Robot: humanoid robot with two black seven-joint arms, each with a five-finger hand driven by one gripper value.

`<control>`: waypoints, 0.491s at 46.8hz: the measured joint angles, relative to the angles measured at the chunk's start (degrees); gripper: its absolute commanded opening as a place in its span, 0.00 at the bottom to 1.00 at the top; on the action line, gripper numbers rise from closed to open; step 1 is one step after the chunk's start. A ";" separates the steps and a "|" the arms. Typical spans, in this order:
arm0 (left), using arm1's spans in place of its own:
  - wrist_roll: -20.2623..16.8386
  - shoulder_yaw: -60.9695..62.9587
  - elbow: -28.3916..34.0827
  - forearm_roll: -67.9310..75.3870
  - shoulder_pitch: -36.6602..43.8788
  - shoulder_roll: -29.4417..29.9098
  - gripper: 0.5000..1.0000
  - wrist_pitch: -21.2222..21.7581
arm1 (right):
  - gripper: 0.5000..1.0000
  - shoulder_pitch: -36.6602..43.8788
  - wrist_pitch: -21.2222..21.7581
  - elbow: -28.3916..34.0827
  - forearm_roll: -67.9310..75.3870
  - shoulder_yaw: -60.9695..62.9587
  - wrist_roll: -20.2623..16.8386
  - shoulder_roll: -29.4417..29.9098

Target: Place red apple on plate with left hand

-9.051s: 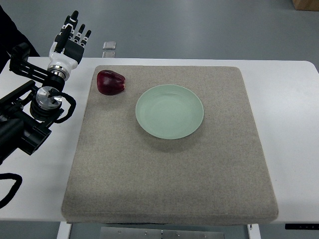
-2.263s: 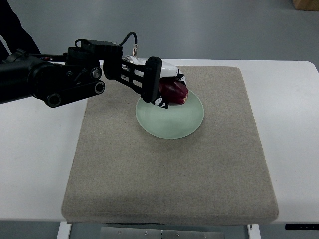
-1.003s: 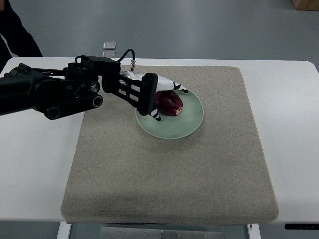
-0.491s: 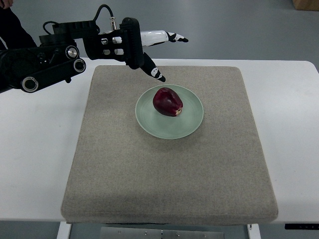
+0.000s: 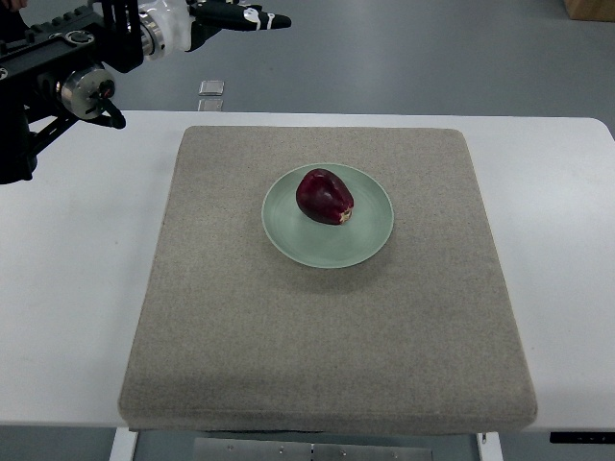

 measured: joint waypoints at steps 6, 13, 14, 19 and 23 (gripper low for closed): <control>0.00 -1.06 4.57 -8.56 1.90 -0.61 0.98 3.76 | 0.86 0.01 0.02 0.00 0.00 0.01 0.00 0.00; -0.11 -8.03 6.99 -20.05 5.97 -1.09 0.99 6.80 | 0.86 0.06 0.02 0.00 0.00 0.01 0.00 0.00; -0.21 -9.07 7.08 -20.79 6.51 -1.24 0.99 7.20 | 0.86 0.07 0.02 0.00 0.00 0.01 0.00 0.00; -0.48 -15.93 7.18 -22.05 9.83 -2.91 0.99 8.45 | 0.86 0.05 0.02 0.00 0.00 0.01 0.00 0.00; -0.67 -22.50 7.31 -21.97 12.93 -4.70 0.99 8.53 | 0.86 0.04 0.02 0.00 0.00 0.01 0.00 0.00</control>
